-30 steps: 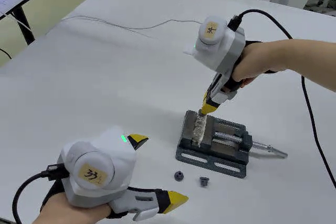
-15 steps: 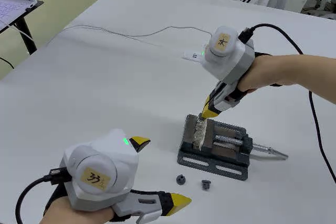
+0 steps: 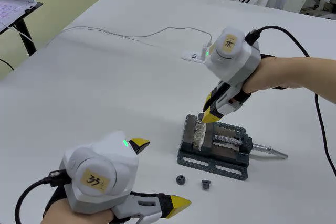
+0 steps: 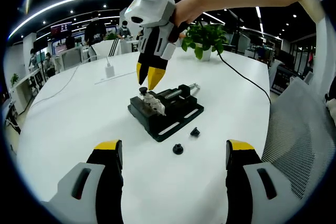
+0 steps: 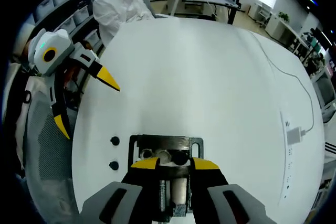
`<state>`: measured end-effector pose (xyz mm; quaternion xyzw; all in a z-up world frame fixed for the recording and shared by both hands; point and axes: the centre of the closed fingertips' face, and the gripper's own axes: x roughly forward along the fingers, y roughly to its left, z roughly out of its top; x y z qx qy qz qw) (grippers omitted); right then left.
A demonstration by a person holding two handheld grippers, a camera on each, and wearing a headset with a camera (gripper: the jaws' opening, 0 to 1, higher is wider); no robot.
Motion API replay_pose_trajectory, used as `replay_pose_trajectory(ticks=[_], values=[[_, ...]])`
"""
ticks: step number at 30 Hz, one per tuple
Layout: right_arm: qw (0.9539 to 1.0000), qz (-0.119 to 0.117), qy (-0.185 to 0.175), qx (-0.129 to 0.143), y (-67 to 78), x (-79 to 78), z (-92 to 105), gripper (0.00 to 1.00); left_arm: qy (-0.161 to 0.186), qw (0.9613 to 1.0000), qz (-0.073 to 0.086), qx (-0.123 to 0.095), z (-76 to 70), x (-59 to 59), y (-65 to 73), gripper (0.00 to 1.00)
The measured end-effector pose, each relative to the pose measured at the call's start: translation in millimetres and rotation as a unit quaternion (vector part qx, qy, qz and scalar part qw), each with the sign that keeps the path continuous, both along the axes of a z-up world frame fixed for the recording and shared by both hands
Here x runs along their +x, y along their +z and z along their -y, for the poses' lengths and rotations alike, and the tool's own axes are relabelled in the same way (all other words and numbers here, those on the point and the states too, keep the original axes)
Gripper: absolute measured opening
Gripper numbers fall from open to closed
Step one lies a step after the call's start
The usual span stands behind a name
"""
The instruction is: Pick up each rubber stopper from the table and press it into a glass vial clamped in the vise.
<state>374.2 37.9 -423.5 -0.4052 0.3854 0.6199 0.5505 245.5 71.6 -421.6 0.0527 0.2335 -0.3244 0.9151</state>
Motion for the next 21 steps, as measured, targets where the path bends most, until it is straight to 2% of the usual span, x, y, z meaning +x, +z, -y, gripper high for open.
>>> replay_pose_trajectory(ticks=[3,6,17,21], values=[[1.0,-0.002,0.003,0.009,1.7,-4.3,1.5,0.34,-0.001,1.0,0.0,0.001,0.2,0.0,0.3,0.79],[0.9999,-0.005,0.005,0.011,3.2,-10.9,2.8,0.42,0.001,1.0,0.001,0.0,0.0,0.2,0.8,0.79],[0.9998,0.001,-0.008,0.018,4.1,-33.3,16.5,0.65,0.001,1.0,0.003,0.005,-4.4,-0.5,2.9,0.79],[0.9991,-0.002,-0.022,0.036,4.7,-42.7,18.9,0.72,0.001,1.0,0.005,0.006,-6.3,-1.6,3.7,0.79]])
